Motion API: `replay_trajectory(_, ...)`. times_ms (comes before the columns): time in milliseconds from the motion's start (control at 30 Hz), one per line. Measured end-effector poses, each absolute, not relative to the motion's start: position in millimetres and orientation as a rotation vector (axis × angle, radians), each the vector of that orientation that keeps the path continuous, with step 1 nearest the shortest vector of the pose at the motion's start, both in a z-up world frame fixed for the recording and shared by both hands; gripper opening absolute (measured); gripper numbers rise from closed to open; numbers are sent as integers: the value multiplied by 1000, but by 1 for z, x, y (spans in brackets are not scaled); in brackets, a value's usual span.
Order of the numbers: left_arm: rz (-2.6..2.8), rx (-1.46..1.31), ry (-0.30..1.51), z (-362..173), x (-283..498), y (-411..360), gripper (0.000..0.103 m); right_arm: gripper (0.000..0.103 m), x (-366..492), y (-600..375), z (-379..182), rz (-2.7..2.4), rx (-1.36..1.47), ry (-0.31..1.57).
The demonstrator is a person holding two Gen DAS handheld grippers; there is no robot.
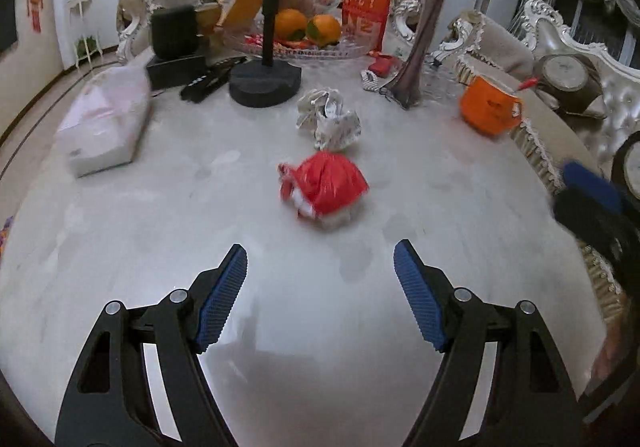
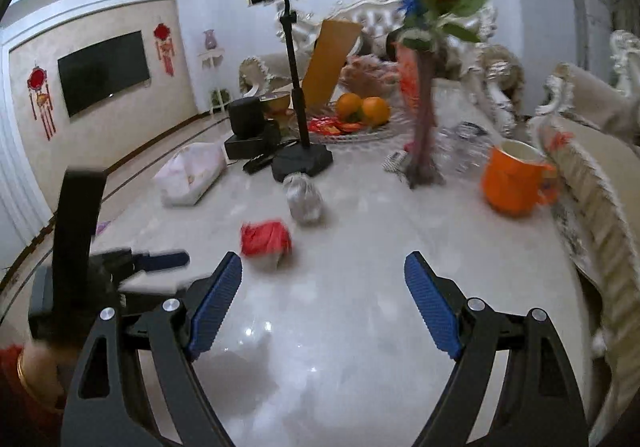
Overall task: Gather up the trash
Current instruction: 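Move both open tools back over the table toward the wrappers, then grasp the crumpled white paper with the right tool while the left tool grasps the red wrapper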
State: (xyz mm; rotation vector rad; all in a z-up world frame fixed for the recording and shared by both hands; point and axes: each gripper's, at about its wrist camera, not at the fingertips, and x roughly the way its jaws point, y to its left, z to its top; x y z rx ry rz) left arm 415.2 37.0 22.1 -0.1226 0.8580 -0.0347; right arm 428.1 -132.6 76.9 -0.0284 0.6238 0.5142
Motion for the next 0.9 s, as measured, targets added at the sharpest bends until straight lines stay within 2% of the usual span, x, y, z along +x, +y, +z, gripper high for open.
replay_trajectory(167,-12,-116,910,8,454,35,74,79,494,-88,62,566,-117,699)
replay_trajectory(367,-22,-92,933,1,473,38,74,79,532,-37,38,629,-266,721)
replay_trajectory(800,4,-68,935,-7,492,40,74,79,582,-12,15,634,-238,809)
replay_trajectory(833,4,-71,928,-6,492,40,74,78,584,-13,13,633,-230,821)
replay_trajectory(900,-21,-95,915,-5,491,43,74,65,586,-16,9,641,-203,848)
